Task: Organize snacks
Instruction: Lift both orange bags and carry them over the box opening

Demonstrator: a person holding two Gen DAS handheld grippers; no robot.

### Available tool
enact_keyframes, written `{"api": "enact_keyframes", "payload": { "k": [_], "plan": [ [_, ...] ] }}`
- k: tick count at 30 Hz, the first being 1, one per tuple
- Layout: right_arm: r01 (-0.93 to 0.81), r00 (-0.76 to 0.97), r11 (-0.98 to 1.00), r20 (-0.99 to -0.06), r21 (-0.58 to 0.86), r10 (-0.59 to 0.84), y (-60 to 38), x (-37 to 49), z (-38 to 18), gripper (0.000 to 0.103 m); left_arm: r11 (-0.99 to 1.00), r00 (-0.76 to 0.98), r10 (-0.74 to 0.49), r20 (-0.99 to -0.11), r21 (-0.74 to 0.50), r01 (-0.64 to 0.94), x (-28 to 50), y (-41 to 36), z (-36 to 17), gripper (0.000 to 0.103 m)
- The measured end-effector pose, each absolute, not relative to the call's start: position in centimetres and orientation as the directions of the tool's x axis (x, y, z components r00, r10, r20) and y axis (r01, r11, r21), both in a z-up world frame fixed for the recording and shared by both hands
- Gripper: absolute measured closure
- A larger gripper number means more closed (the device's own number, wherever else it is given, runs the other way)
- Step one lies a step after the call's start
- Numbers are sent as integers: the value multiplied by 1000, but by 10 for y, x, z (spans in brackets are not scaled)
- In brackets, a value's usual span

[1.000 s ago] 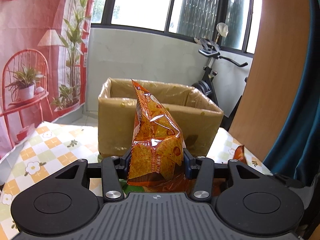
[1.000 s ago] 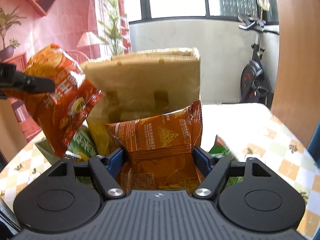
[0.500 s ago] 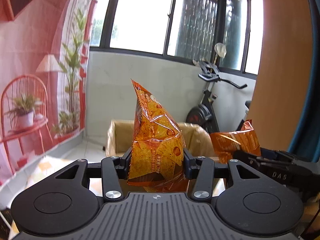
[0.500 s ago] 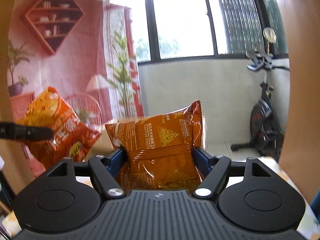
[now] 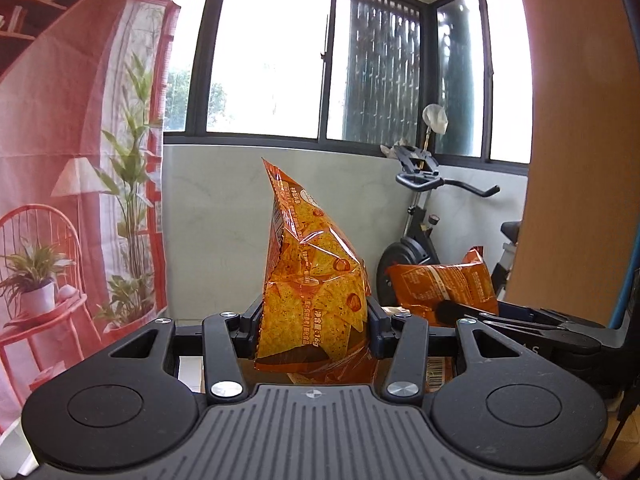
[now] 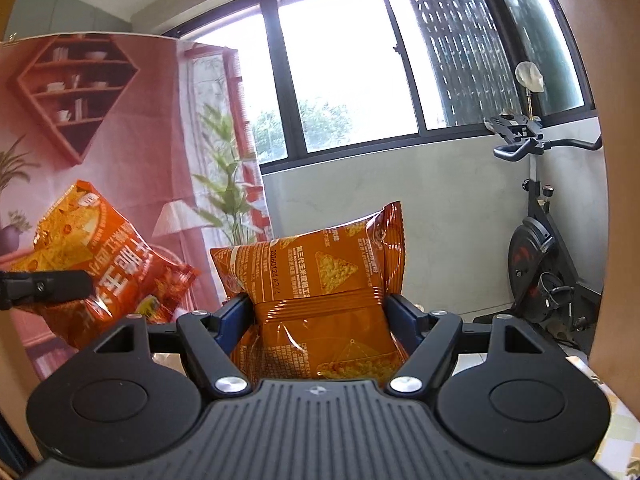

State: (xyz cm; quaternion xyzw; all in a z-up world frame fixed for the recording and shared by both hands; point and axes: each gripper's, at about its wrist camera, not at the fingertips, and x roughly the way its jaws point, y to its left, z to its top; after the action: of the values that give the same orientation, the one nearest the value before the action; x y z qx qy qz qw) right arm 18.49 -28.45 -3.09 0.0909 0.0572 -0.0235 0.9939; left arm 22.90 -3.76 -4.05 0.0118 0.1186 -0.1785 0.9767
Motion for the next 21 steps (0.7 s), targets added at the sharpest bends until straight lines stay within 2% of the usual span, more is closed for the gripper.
{"api": "enact_keyframes", "payload": {
  "k": [4, 16, 21],
  "plan": [
    [73, 991, 984, -124, 162, -53, -283, 208, -37, 28, 940, 903, -334, -270, -17, 342, 247, -43, -47, 53],
    [81, 967, 996, -248, 49, -66, -272, 251, -81, 28, 944, 866, -299, -400, 9, 330, 284, -41, -73, 52],
    [76, 949, 996, -309, 51, -57, -271, 259, -94, 26, 945, 835, -308, -457, -46, 323, 297, -31, -81, 50]
  ]
}}
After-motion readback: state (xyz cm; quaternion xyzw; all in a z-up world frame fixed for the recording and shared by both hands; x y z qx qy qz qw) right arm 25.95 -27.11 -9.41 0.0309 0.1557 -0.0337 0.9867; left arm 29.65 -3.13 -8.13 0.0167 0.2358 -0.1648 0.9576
